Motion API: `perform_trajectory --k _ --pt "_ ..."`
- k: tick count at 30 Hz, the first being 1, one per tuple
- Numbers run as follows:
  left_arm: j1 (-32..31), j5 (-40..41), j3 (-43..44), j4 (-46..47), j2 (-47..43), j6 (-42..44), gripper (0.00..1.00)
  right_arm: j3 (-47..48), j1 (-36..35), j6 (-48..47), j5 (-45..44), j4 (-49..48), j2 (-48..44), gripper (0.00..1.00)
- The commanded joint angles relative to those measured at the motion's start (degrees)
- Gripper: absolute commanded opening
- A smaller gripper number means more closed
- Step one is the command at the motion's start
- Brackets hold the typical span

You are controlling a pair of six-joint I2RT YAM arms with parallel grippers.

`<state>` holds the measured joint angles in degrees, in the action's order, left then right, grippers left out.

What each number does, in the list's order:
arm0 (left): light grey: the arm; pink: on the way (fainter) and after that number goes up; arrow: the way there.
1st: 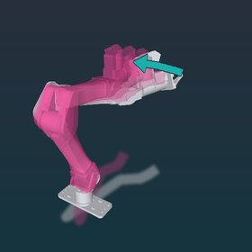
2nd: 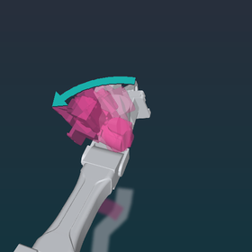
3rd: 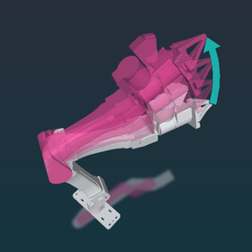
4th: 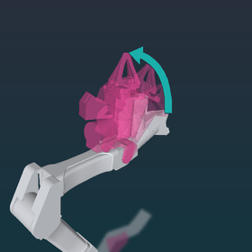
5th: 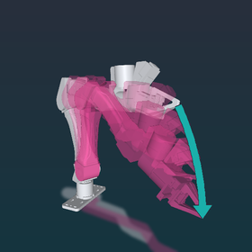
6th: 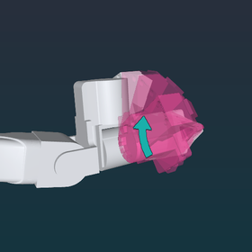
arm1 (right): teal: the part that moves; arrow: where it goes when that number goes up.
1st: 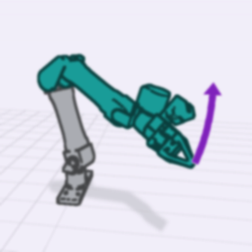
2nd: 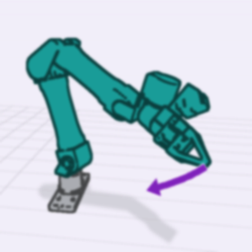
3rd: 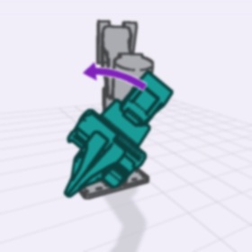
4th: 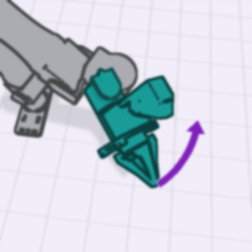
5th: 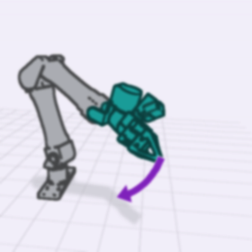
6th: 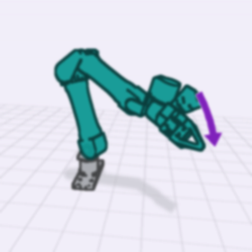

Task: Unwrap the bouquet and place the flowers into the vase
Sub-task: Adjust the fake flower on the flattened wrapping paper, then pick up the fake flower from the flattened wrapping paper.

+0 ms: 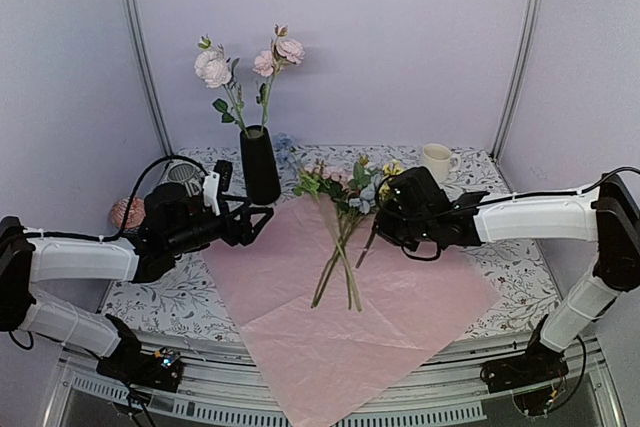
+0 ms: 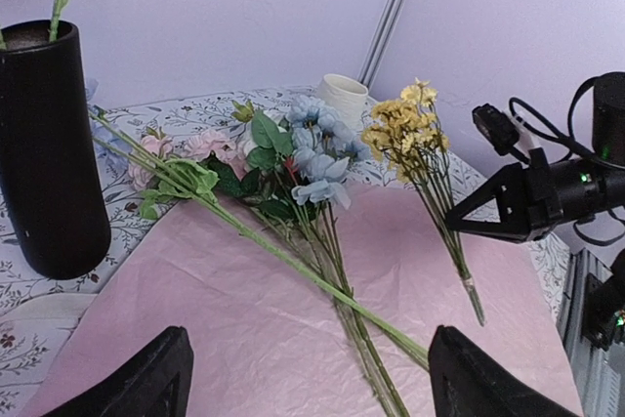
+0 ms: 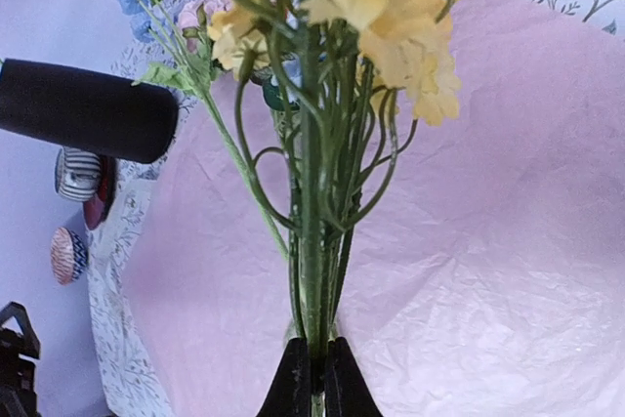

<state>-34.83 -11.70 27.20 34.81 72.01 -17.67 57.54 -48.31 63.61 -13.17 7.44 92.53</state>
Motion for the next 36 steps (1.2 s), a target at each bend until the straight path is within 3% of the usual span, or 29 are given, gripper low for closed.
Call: perform_trajectory --k 1,5,12,18,29,36 --pt "-0.8 -0.2 1.0 -0.6 0.2 0.9 0.86 -1.7 0.3 -10.3 -1.6 7.9 -3.7 0.04" --pt "-1.0 -0.4 1.0 -0.8 -0.3 0.8 0.86 -2.9 0.3 -17.6 -2.3 11.7 -4.3 0.06" --pt "-1.1 -0.2 1.0 -1.0 -0.1 0.9 0.86 -3.1 0.3 -21.8 -3.1 14.0 -2.5 0.18" --pt "-1.2 -0.6 1.5 -1.1 0.9 0.8 0.86 -3.0 -1.1 -26.2 -0.6 10.3 -3.8 0.36" --pt "-1.6 0.9 1.5 -1.2 1.3 1.5 0.86 9.5 -9.2 -31.6 -0.4 14.9 9.8 0.33" --pt "-1.7 1.0 1.5 -1.1 1.5 1.6 0.86 11.2 -10.2 -31.6 0.2 13.6 13.6 0.32"
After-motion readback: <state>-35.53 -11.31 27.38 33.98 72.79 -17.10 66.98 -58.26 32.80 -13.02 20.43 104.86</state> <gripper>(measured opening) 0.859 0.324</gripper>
